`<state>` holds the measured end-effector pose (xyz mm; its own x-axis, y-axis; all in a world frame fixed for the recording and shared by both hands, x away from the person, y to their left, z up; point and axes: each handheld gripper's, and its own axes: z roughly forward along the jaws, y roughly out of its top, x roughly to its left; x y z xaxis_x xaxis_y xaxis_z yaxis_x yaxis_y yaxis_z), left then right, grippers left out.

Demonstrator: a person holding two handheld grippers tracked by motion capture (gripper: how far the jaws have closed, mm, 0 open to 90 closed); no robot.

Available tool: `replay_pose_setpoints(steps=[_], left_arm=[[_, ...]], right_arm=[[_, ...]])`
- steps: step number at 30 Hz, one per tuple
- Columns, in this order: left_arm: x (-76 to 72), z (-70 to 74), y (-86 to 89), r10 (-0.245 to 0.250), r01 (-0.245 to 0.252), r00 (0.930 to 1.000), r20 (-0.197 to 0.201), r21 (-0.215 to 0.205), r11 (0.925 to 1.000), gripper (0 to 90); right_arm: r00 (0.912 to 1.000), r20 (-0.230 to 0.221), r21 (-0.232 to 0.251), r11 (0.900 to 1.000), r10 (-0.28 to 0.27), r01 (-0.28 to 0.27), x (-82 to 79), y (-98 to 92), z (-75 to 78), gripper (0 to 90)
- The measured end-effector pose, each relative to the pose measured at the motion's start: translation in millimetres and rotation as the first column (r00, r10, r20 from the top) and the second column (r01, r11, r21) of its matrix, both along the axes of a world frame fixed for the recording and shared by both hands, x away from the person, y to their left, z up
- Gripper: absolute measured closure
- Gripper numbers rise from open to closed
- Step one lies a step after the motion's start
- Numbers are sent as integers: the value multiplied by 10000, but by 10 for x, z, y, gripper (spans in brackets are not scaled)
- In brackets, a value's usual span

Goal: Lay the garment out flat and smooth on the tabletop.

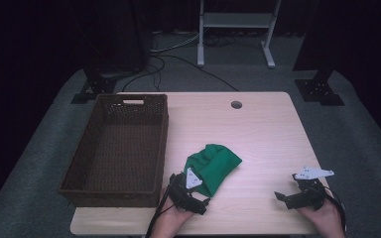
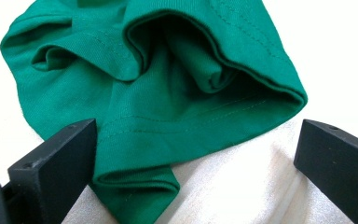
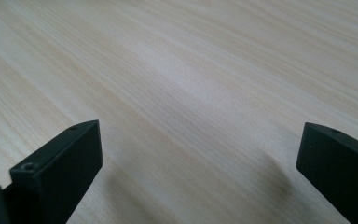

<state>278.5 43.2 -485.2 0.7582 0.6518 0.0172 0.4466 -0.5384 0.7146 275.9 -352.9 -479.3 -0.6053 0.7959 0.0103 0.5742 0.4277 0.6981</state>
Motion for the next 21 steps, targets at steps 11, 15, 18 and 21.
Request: replay_pose_setpoints(steps=[11,15,18,21], left_arm=[[0,0,0,1,-1,10000,-4,-2,10000,0],[0,0,0,1,-1,10000,-1,-2,10000,0],[0,0,0,-1,1,10000,0,2,10000,0],[0,0,0,0,0,10000,-2,2,10000,0]], right_arm=[[9987,331,407,9984,387,-400,72,18,126,0],[9980,369,768,9956,511,-538,63,6,163,0],[9973,372,937,9934,628,-660,88,28,200,0],[9954,466,990,9912,841,-884,135,74,232,0]])
